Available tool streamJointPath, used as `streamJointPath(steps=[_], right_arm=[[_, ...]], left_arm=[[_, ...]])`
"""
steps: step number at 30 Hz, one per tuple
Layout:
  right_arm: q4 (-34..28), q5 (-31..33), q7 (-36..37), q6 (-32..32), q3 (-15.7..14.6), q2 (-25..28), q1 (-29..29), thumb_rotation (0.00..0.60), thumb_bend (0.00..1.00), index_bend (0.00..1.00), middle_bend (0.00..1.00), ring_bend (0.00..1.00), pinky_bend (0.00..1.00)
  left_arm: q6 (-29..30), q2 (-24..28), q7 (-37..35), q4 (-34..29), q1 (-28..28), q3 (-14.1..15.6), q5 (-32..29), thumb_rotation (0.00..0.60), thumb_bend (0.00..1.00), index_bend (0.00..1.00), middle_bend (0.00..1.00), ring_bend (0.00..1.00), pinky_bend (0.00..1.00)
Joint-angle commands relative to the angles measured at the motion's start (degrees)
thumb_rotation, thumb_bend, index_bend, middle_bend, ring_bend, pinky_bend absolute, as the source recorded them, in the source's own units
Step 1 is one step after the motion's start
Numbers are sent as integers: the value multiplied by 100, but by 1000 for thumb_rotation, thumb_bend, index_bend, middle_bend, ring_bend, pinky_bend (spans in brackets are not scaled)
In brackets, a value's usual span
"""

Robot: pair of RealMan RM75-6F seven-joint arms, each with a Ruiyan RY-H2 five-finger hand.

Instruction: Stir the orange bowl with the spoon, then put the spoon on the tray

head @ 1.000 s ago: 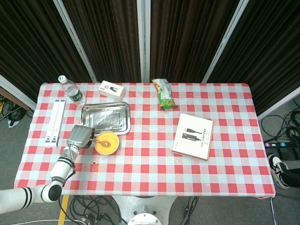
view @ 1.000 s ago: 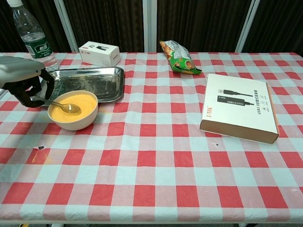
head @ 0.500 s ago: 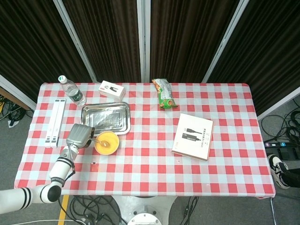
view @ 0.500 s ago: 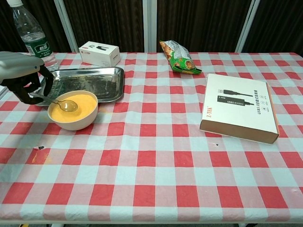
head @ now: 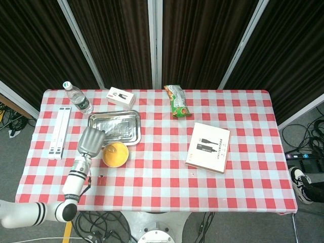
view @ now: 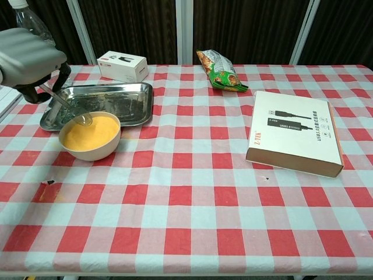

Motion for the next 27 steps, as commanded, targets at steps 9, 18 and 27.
streamJointPath(steps=[9, 18, 27], right_arm=[[28, 28, 41, -37, 10, -15, 6, 600, 168, 86, 216, 0, 131], [106, 23, 96, -83, -5, -54, 13, 600, 167, 85, 216, 0, 131], [95, 36, 95, -81, 4, -50, 8, 600, 168, 85, 217, 0, 131]], left_arm=[[673, -1105, 1268, 965, -75, 250, 301, 600, 441, 687, 989, 928, 950], [683, -1392, 1425, 1162, 87, 378, 553, 600, 443, 693, 996, 932, 951], [503, -1301, 1153, 998, 238, 332, 710, 600, 446, 695, 998, 933, 951]])
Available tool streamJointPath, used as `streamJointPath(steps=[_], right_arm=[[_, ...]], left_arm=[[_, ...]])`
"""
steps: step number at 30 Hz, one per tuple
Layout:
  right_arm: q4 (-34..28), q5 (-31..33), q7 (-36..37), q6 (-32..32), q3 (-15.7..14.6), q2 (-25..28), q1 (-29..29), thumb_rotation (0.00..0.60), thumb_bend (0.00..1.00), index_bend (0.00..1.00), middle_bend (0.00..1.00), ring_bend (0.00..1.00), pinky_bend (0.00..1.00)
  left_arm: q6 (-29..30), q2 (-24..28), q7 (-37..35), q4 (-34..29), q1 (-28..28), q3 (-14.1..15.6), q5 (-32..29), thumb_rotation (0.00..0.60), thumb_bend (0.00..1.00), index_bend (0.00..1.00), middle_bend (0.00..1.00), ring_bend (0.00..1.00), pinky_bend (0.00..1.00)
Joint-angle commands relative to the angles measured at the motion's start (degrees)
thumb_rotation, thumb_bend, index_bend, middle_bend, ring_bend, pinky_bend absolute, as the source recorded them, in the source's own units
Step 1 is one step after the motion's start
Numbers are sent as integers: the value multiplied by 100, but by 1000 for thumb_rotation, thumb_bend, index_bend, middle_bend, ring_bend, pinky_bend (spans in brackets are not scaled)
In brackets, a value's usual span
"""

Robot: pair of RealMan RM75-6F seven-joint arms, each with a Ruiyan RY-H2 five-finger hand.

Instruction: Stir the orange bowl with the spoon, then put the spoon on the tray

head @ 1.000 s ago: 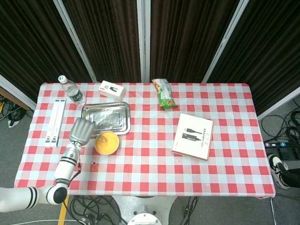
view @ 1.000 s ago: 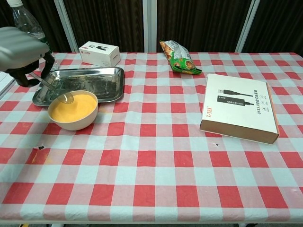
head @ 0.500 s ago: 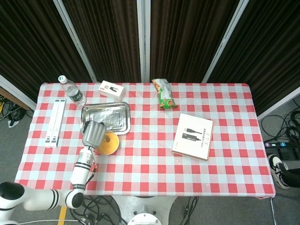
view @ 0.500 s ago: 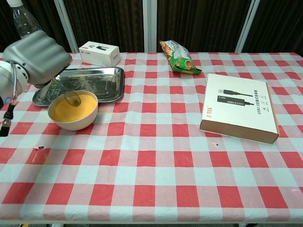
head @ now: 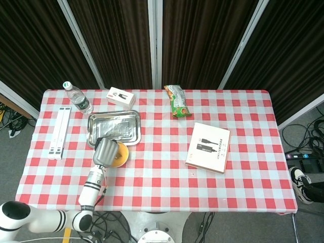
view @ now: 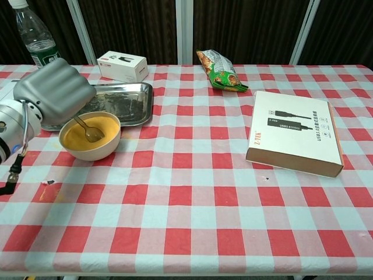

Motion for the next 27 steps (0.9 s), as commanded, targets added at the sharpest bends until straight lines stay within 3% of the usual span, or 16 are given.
streamJointPath(steps=[1, 10, 27], right_arm=[[-6, -3, -5, -2, -1, 0, 1, 600, 168, 86, 217, 0, 131], [-58, -8, -62, 3, 1, 10, 2, 600, 168, 85, 216, 0, 131], [-98, 5, -111, 1, 1, 16, -3, 600, 168, 85, 216, 0, 131]], left_arm=[[-115, 97, -231, -103, 56, -78, 29, 600, 447, 698, 998, 933, 951], [-862, 675, -861, -718, 74, -327, -364, 600, 448, 707, 998, 933, 945], [-1496, 1551, -1470, -1437, -122, -776, -1329, 600, 449, 706, 998, 933, 944]])
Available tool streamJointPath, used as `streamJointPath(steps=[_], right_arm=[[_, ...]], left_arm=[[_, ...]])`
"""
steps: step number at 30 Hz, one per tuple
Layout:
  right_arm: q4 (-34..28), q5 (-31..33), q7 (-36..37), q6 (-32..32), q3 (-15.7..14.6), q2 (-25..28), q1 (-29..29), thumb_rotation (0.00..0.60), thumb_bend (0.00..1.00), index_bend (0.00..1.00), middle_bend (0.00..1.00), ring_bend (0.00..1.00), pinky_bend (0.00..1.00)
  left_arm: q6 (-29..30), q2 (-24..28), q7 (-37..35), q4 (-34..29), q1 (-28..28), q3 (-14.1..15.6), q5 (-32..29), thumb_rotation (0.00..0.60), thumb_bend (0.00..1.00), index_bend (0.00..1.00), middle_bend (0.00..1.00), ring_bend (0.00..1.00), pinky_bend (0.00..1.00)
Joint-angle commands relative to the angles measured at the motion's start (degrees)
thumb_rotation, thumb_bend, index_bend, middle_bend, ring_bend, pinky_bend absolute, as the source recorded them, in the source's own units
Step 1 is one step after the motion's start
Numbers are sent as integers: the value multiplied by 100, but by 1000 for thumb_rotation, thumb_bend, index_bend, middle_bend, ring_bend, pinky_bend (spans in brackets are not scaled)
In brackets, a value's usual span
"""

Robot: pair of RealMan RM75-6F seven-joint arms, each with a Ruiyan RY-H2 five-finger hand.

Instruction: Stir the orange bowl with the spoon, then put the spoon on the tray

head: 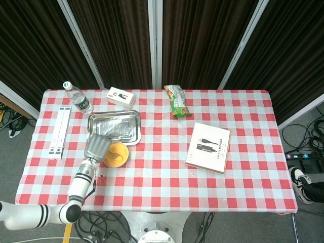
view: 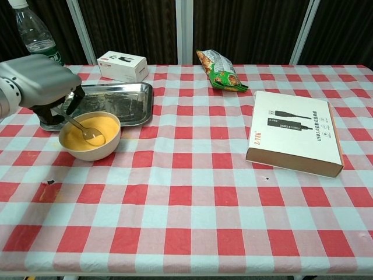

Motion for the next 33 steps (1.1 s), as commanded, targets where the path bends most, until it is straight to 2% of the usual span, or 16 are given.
streamJointPath(steps=[1, 7, 11, 15, 18, 27, 33], right_arm=[[0, 2, -1, -4, -2, -1, 0, 600, 168, 85, 216, 0, 131], [12, -7, 14, 14, 0, -9, -7, 600, 168, 85, 217, 0, 131], [14, 2, 21, 12, -3, -11, -15, 600, 168, 85, 217, 0, 131], [23, 2, 36, 15, -7, -7, -24, 600, 169, 85, 217, 0, 131], [24, 8, 38, 21, -7, -5, -32, 600, 167, 85, 217, 0, 131], [-5, 8, 16, 0, -3, 11, -20, 600, 168, 85, 217, 0, 131], [-48, 10, -20, -15, 4, 15, -4, 600, 168, 85, 217, 0, 131]], left_arm=[[-148, 245, -145, -207, -83, -120, -278, 600, 449, 706, 998, 933, 944], [5, 385, -56, -300, -212, -72, -316, 600, 450, 706, 998, 933, 943], [358, 202, 134, -135, -231, 166, 157, 600, 450, 706, 998, 933, 943], [812, -226, 466, 403, -195, 506, 817, 600, 450, 706, 998, 933, 944], [1115, -565, 661, 923, -137, 646, 1195, 600, 449, 706, 998, 933, 944], [1322, -1132, 886, 1975, 25, 803, 1764, 600, 445, 691, 998, 935, 948], [1287, -1358, 989, 2246, 195, 887, 1953, 600, 446, 694, 998, 937, 948]])
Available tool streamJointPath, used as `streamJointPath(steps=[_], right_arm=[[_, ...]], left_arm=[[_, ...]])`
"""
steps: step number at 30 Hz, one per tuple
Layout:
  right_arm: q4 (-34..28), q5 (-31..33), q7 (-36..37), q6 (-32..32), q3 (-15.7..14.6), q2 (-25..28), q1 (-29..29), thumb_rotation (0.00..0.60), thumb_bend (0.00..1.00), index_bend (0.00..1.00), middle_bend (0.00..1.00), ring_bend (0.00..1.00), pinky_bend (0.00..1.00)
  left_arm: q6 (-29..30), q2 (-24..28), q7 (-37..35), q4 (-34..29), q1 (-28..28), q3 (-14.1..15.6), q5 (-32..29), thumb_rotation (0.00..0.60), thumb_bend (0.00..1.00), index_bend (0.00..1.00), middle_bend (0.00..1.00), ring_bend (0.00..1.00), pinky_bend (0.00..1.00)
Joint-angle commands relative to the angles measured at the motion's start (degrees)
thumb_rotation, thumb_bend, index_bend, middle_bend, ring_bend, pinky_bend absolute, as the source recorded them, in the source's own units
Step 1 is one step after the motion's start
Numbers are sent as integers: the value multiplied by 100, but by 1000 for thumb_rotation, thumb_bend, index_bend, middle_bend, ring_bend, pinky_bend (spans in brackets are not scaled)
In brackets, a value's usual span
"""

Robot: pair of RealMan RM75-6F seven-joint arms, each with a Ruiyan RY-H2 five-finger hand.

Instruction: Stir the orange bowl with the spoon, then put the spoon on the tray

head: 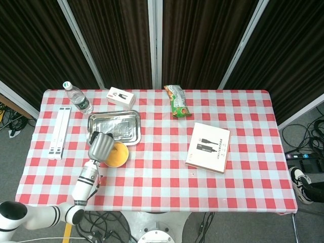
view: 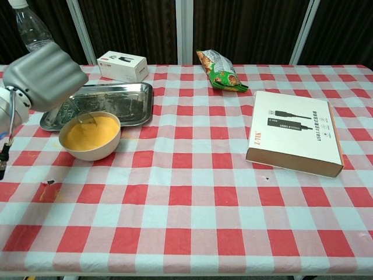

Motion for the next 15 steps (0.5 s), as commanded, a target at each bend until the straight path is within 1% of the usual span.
streamJointPath(steps=[1, 6, 11, 15], right_arm=[[-22, 3, -17, -8, 2, 5, 5, 600, 168, 85, 217, 0, 131], [-83, 10, -61, -1, 15, 23, 13, 600, 168, 85, 217, 0, 131], [-111, 27, -74, 1, 18, 35, 8, 600, 168, 85, 217, 0, 130], [-109, 42, -70, 3, 16, 34, -2, 600, 168, 85, 217, 0, 130]], left_arm=[[30, -105, 36, 75, 93, 17, 114, 600, 447, 694, 999, 937, 949], [41, -191, 127, 33, 194, -18, 243, 600, 448, 697, 1000, 940, 950], [-101, -172, 154, -96, 266, -38, 273, 600, 448, 698, 1000, 940, 950], [-258, -49, -96, -312, 312, -188, 217, 600, 449, 702, 1000, 940, 950]])
